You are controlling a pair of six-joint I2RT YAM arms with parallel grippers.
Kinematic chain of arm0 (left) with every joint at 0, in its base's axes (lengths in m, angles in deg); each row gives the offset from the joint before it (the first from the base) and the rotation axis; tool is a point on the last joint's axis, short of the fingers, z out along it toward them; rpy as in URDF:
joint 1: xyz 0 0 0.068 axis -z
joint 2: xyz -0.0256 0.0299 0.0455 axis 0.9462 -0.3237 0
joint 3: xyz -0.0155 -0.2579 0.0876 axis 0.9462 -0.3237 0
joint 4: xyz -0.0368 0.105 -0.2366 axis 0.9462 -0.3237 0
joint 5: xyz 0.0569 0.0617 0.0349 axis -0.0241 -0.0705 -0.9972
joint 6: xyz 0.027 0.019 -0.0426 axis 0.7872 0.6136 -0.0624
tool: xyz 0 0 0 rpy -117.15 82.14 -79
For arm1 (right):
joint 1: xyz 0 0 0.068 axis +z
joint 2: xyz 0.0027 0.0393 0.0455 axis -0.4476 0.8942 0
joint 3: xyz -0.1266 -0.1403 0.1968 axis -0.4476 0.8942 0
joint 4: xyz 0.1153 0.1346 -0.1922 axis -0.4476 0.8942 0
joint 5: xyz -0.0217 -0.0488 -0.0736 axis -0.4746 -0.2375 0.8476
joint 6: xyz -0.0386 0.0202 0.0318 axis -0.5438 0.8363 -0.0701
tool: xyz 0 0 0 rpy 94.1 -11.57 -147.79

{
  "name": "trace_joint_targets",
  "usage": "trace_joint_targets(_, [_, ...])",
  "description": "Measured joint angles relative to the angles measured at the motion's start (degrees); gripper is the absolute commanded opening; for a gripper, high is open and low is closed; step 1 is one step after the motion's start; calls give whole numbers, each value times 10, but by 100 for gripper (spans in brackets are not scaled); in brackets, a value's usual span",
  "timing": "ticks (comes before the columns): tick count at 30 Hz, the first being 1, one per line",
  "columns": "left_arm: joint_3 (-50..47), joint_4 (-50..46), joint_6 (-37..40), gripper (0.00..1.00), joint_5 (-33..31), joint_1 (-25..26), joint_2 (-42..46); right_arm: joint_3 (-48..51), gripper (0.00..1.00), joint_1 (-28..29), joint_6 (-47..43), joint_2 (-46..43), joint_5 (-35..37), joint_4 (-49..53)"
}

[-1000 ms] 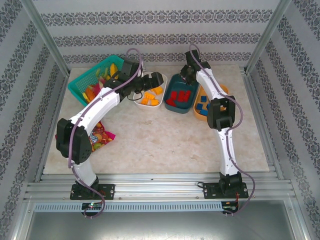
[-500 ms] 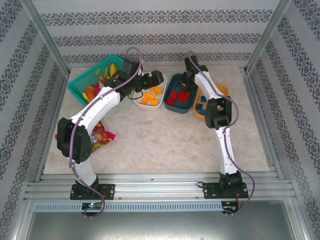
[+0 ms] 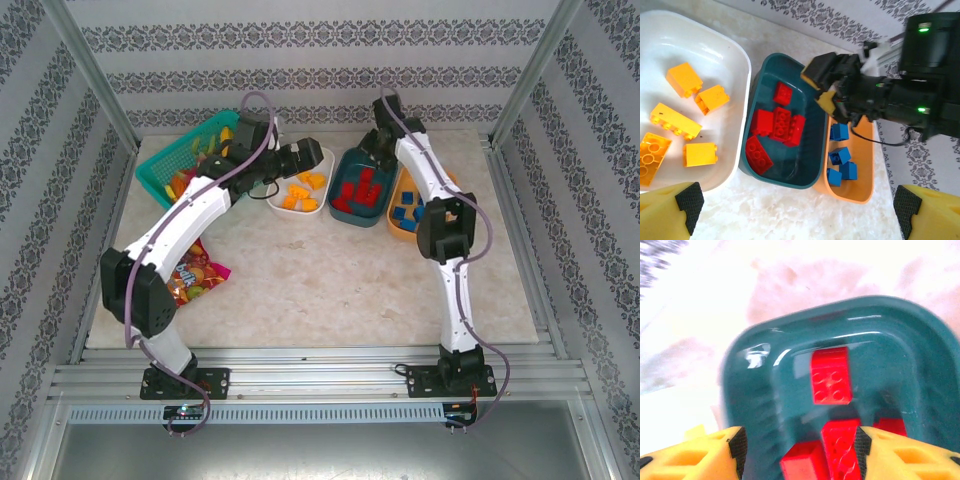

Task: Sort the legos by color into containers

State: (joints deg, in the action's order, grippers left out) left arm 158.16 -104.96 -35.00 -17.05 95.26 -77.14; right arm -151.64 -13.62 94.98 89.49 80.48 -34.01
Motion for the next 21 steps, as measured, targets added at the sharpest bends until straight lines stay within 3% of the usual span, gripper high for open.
trace_joint_targets(4, [-38,-18,3,100,-3,0,65,106,64,26,-21,-153,35,-29])
trace_joint_targets(11, [-146,-57,6,100,-11,0,178,412,72,68,-62,-460,86,-101])
trace_joint_targets(13, [-175,-71,7,100,-14,0,207,494,78,68,-75,-532,95,-108])
trace_joint_targets(15, [-203,-83,8,100,-16,0,236,569,98,68,-92,-598,103,-110])
trace_joint_targets(21, [-291,-117,28,100,-17,0,345,757,98,68,-146,-794,133,-89])
